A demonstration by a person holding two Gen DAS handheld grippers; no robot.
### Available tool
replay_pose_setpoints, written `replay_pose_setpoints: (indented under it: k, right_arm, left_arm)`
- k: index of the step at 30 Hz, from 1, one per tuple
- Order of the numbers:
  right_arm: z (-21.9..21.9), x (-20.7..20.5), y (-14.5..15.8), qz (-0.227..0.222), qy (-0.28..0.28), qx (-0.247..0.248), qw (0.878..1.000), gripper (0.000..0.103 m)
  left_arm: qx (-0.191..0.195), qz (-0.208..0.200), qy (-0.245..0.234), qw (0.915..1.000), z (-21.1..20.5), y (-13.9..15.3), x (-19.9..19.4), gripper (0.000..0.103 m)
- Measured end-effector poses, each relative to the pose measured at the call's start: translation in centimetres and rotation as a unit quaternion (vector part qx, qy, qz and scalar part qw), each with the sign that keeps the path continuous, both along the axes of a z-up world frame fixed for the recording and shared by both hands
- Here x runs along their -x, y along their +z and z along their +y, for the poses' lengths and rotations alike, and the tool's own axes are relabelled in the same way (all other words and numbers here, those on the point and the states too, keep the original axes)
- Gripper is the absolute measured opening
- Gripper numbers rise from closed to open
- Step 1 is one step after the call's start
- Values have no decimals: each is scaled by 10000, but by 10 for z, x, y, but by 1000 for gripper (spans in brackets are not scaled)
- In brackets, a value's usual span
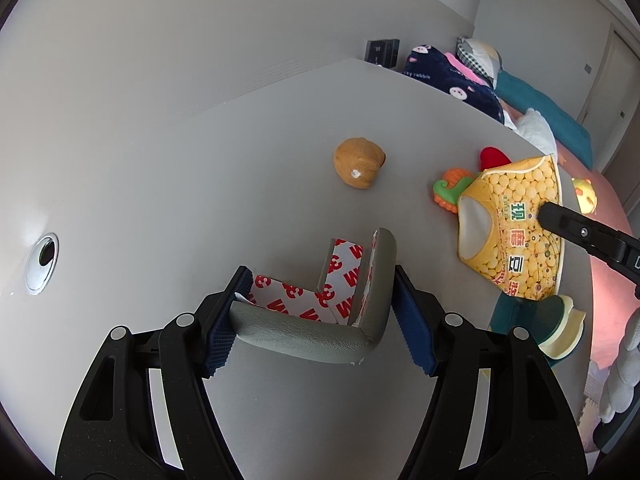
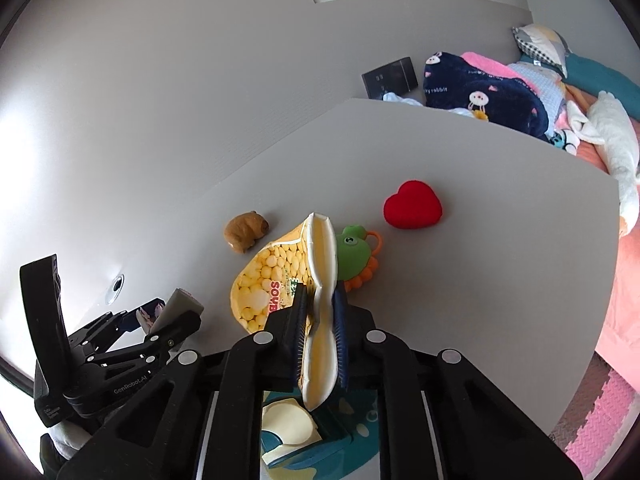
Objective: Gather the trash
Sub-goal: 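Grasp the grey corner guard with the left gripper while the right gripper grasps the yellow snack bag, then carry the corner guard and snack bag over the black bin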
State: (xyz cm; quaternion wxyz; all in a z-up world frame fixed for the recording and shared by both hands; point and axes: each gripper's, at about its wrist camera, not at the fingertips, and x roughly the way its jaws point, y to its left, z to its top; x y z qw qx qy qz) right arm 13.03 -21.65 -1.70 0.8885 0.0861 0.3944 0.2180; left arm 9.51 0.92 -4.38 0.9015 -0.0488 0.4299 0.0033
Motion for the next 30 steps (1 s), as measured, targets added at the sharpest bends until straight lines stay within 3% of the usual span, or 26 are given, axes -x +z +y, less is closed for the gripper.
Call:
replay_pose_setpoints:
  k: [5,11,30]
  right_arm:
    - [-5,17,20,-480,-266,336,9979,6]
    - [-16,30,36,-629,-400,576,9956,7]
    - [-68,71,61,-868,-884,373,9916,7]
  left_arm:
    - [37,-112,-40,9999,-2,8,3,67]
    - [45,-258,-114,9996,-7,19,7,67]
    - [-5,-474,-464,9978,-50,43,25,67]
